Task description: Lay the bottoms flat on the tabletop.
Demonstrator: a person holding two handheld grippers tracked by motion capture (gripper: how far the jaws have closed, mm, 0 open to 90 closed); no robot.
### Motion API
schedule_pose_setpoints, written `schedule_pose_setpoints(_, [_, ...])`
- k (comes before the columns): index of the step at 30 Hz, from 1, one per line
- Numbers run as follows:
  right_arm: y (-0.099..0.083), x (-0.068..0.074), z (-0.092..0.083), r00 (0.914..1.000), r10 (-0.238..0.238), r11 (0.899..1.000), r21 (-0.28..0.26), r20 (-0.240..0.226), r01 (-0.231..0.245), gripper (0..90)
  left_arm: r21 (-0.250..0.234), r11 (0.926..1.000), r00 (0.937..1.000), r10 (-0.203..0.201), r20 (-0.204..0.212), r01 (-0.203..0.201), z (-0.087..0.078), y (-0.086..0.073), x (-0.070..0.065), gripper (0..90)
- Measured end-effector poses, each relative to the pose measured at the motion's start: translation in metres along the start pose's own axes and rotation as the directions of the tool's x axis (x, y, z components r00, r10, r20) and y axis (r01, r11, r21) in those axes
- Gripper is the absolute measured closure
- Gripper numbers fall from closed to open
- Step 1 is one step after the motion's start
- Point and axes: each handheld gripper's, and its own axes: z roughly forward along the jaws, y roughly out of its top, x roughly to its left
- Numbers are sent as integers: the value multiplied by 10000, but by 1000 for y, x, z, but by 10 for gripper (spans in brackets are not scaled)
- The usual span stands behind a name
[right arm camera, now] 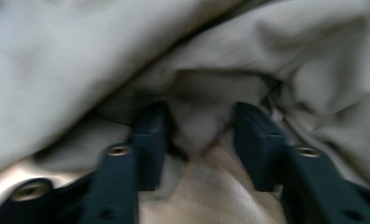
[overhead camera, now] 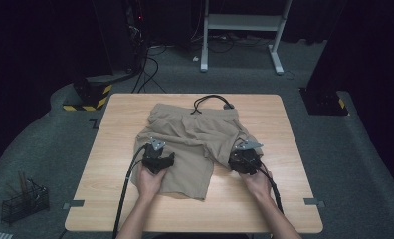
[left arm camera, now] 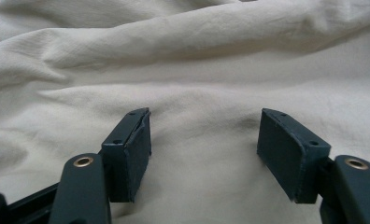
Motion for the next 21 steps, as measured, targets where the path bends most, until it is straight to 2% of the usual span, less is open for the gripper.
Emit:
schedule_pose_setpoints(2, [-1,-2,2,9999,25,10000,24,-104,-25,807,1,10000,10000,2,2,-2,0,0,0,349])
schedule_pose_setpoints(3, [-2,-2,-5,9994,46,10000,-75,-356,-49,853,1,10000,10000,1,1,-1,0,0,0,349])
schedule_pose_setpoints(6, [-10,-2,-28,9989,-121,9978,-651,-460,91,862,-1,10000,10000,-1,1,1,0,0,0,348])
schedule_pose_setpoints(7, [-10,-2,-28,9989,-121,9978,-651,-460,91,862,-1,10000,10000,-1,1,1,0,0,0,348])
schedule_pose_setpoints(10, [-22,-1,-56,9985,-139,9934,-1148,-535,77,864,-5,10000,10000,-11,3,11,0,0,0,348])
schedule_pose_setpoints(11, [-33,0,-74,9980,-101,9899,-1420,-625,11,863,-5,10000,10000,-9,3,9,0,0,0,348])
schedule_pose_setpoints(12, [-33,0,-74,9980,-101,9899,-1420,-625,11,863,-6,10000,10000,-5,1,5,0,0,0,348])
schedule_pose_setpoints(13, [-39,0,-82,9977,-48,9885,-1509,-671,-54,863,-4,10000,10000,0,-1,0,0,0,0,348])
schedule_pose_setpoints(14, [-54,1,-97,9976,70,9856,-1678,-682,-184,863,-7,10000,10000,-7,-1,7,0,0,0,349])
schedule_pose_setpoints(17, [-70,2,-110,9971,304,9834,-1765,-703,-425,863,-8,10000,10000,-14,-5,14,0,0,0,348])
schedule_pose_setpoints(18, [-85,2,-120,9967,521,9824,-1762,-622,-623,862,-6,10000,10000,-13,-4,13,0,0,0,348])
schedule_pose_setpoints(19, [-85,2,-120,9967,521,9824,-1762,-622,-623,862,-6,10000,10000,-14,-3,14,0,0,0,348])
schedule_pose_setpoints(20, [-98,0,-128,9964,767,9814,-1737,-373,-821,862,-7,10000,10000,-16,-5,16,0,0,0,348])
schedule_pose_setpoints(21, [-98,0,-128,9964,767,9814,-1737,-373,-821,862,-8,10000,10000,-15,-5,15,0,0,0,348])
